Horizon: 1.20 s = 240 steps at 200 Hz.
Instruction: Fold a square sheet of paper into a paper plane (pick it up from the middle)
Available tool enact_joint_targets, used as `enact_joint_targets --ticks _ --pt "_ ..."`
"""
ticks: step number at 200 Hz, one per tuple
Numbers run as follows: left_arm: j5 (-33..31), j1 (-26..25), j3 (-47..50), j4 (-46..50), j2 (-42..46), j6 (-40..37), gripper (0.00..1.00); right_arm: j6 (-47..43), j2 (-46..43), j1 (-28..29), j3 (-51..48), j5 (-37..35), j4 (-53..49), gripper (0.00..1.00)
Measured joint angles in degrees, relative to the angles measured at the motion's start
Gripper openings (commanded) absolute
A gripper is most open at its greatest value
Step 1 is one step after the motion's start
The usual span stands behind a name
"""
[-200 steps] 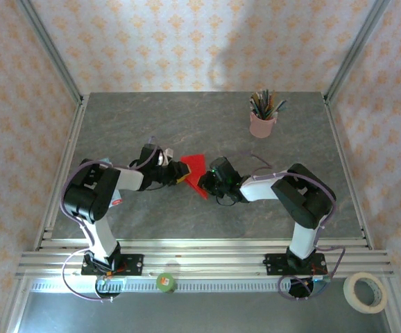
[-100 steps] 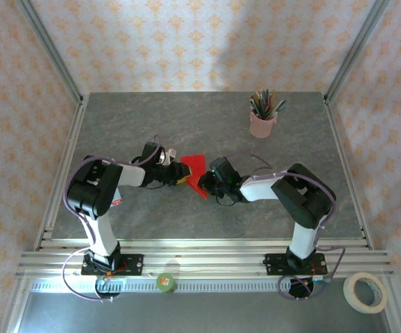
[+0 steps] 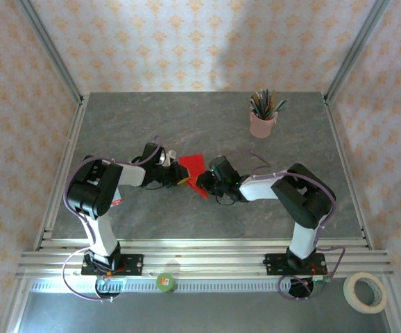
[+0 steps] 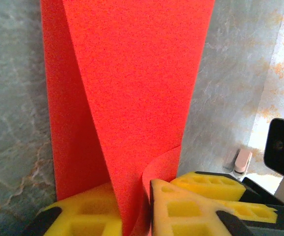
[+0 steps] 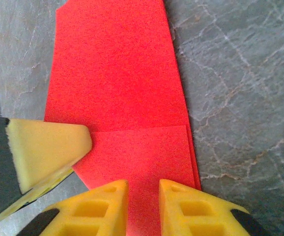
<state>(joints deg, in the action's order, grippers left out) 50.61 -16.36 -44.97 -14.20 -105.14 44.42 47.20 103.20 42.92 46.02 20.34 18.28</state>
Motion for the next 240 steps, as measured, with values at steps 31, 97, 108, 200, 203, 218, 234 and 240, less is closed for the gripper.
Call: enact_joint_targets --ticks 31,97,108,200,203,218,234,240 --pt "0.00 -0.02 0.00 0.15 0.00 0.02 0.12 -2.73 -1.29 -0.11 0.00 -1.07 -1.57 0.27" --pt "-3.72 -0.15 -0.70 3.04 1.33 2.64 0.11 -15.15 -13.81 0.04 -2.89 -10.47 -2.23 0.41" --pt "-4.81 -0.28 -1.01 3.52 1.77 3.58 0.11 -18.36 -15.21 0.59 -3.76 -13.25 -1.95 0.41" --pt "-11.89 -3.43 -2.64 6.14 4.07 11.28 0.11 -38.27 -10.69 7.69 -2.71 -18.93 -3.34 0.37" --pt "-12.00 -3.43 -2.64 6.25 4.11 11.32 0.11 -38.53 -10.25 7.87 -2.49 -18.80 -3.54 0.37" --pt "-12.31 -3.43 -2.67 6.49 4.31 11.76 0.11 -39.45 -8.33 8.55 -1.51 -18.14 -4.33 0.37" --pt "-12.39 -3.43 -2.67 6.54 4.33 12.20 0.11 -40.02 -6.67 8.79 -0.57 -17.53 -4.63 0.37" --pt "-12.39 -3.43 -2.67 6.71 4.33 12.35 0.11 -40.09 -6.16 8.79 -0.22 -17.46 -4.81 0.36"
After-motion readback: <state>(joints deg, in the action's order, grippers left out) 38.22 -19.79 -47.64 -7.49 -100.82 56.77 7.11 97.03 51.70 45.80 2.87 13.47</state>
